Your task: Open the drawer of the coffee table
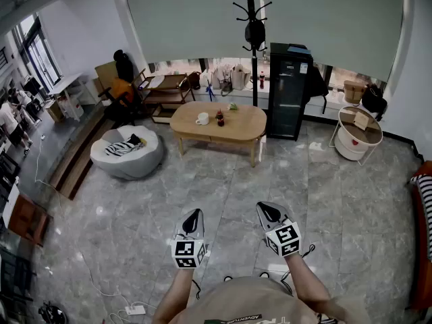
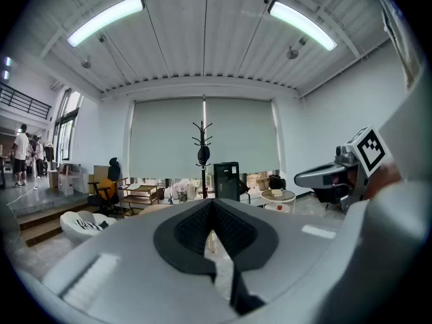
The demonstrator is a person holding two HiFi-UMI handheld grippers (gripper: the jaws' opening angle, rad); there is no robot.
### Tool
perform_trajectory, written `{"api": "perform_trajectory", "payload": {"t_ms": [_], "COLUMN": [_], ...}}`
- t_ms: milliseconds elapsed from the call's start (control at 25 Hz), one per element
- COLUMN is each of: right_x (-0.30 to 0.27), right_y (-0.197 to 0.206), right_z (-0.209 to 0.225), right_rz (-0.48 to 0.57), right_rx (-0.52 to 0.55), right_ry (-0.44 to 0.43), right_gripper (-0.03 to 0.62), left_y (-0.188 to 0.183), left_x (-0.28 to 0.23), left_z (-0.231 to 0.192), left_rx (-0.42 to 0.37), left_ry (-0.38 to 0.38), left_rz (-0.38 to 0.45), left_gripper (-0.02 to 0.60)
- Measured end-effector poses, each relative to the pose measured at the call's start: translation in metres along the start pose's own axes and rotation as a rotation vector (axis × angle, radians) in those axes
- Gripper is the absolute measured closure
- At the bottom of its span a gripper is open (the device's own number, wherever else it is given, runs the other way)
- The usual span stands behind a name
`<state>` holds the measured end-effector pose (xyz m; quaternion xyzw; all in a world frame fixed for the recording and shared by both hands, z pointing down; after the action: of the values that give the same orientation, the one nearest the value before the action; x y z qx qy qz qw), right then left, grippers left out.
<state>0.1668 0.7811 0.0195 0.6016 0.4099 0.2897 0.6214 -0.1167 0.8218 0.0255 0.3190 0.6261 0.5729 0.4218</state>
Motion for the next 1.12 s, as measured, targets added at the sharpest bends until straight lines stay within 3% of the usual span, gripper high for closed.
{"api": "perform_trajectory", "payload": {"t_ms": [320, 760, 1120], "right_x": [-0.014, -0.037, -0.1], "right_y": [-0.009, 0.005, 0.034], "right_z": [-0.012, -0.032, -0.002], "right_rz": [-0.007, -0.054, -0.138], "right_rx": [0.007, -0.003, -0.038], "right_ry": [0.002, 0.043, 0.04], "right_gripper": [0.589, 0.589, 0.589], "left_y": [0.0, 0.022, 0.037], "left_x": [0.0, 0.001, -0.046], "left_z": [-0.019, -0.049, -0.089], "left_rx": [-0.007, 0.016, 0.041], "left_ry": [-0.012, 0.047, 0.03], "left_rz": [0.024, -0.01, -0.068], "left_gripper": [0.588, 0.588, 0.588]}}
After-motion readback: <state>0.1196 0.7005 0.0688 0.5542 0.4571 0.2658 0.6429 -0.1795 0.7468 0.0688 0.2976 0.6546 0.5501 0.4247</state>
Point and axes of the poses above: the fingertips, and each gripper's own axes: x backward along the fingers, z to its right, y out of its underside, the point moved 10 cm from there along x, backward along the fingers, and after that the axes turned 10 degrees about y, right-handed, at the moved point
